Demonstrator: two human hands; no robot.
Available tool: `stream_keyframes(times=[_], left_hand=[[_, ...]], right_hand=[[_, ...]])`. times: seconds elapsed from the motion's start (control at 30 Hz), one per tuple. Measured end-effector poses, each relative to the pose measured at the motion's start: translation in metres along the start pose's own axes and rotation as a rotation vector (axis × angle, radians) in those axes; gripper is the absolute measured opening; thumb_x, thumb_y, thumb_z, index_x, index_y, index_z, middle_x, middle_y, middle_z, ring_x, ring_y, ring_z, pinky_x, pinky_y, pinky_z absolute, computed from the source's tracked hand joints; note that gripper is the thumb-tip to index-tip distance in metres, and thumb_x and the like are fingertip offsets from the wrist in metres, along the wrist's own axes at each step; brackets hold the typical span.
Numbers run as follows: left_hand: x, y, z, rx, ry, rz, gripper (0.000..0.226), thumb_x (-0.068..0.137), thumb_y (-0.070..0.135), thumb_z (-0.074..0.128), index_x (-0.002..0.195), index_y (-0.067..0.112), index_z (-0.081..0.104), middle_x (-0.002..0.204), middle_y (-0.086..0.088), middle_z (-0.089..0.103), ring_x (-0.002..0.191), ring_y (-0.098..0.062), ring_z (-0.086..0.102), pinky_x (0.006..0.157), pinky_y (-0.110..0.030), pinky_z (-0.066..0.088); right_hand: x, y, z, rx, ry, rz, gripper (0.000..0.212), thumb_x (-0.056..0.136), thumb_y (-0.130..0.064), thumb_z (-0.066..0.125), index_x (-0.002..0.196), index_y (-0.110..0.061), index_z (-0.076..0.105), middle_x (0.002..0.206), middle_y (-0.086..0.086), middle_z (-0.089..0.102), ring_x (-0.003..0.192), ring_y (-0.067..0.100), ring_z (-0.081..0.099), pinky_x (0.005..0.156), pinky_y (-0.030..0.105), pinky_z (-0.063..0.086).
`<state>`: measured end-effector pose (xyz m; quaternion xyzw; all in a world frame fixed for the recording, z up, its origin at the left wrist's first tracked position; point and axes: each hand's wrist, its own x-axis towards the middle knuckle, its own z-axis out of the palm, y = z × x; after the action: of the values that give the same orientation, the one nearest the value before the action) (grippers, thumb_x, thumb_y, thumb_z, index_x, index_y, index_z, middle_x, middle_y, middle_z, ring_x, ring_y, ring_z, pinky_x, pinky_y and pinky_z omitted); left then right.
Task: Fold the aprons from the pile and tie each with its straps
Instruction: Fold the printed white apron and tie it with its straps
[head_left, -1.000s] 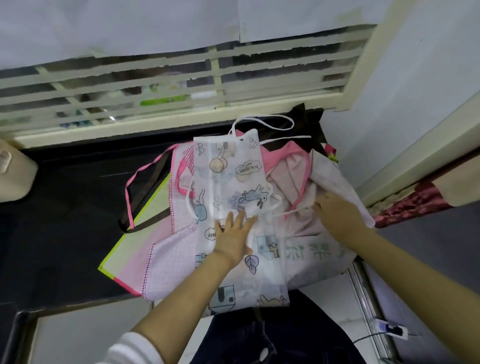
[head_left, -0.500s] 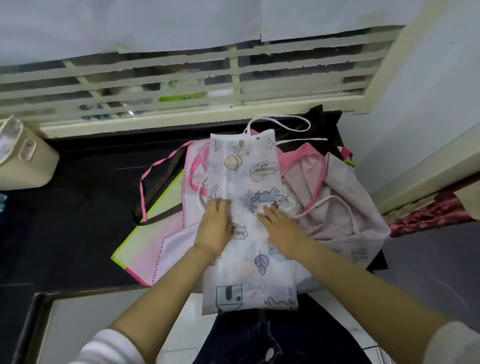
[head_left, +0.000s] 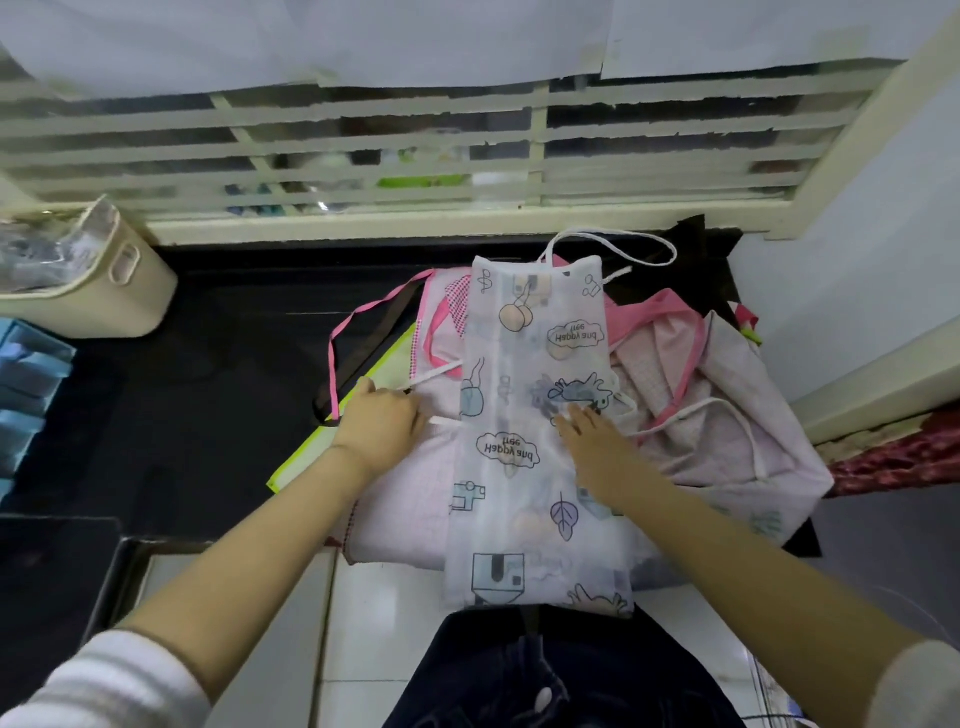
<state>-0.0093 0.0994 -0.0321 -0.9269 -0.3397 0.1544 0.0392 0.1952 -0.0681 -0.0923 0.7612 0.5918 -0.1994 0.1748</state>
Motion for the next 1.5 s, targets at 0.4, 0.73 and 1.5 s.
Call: stream_keyframes(times=[0.4,0.73,1.5], left_hand=[[-0.053,-0.041,0.028,-0.292,-0.312,-0.436,0.042,0.093,0.026,0.049,0.131,0.012,0.042,0.127,-0.011,0.043,0.115,-0.03,0.044,0.091,-0.039,0.04],[-0.04,0.046,0.015,-0.201,0.011,0.247,0.065,0.093,0.008,0.042,0.15,0.018,0.012,0.159,-0.003,-0.002,0.147,-0.021,-0.005,0.116,-0.036,-0.006],[-0.035,0.03,0.065,-0.679,-0.303,0.452,0.049,0.097,0.0,0.036,0.143,0.018,0.04,0.15,0.016,0.004,0.141,-0.003,-0.001,0.108,-0.006,-0.007]], right_hand=[[-0.004,-0.008,-0.012,-0.01,-0.072,0.042,0.088,0.088,-0.015,0.06,0.149,-0.008,-0.004,0.157,0.015,-0.001,0.145,0.031,0.002,0.118,0.04,0.012],[-0.032,-0.011,-0.007,0.072,0.137,-0.077,0.073,0.089,0.006,0.043,0.15,-0.012,0.007,0.159,0.01,-0.005,0.146,0.026,-0.004,0.117,0.034,0.001],[-0.066,0.044,0.024,0.185,-0.094,-0.366,0.079,0.086,-0.023,0.063,0.149,-0.018,0.014,0.157,-0.003,0.001,0.137,0.003,-0.009,0.115,0.019,-0.004]])
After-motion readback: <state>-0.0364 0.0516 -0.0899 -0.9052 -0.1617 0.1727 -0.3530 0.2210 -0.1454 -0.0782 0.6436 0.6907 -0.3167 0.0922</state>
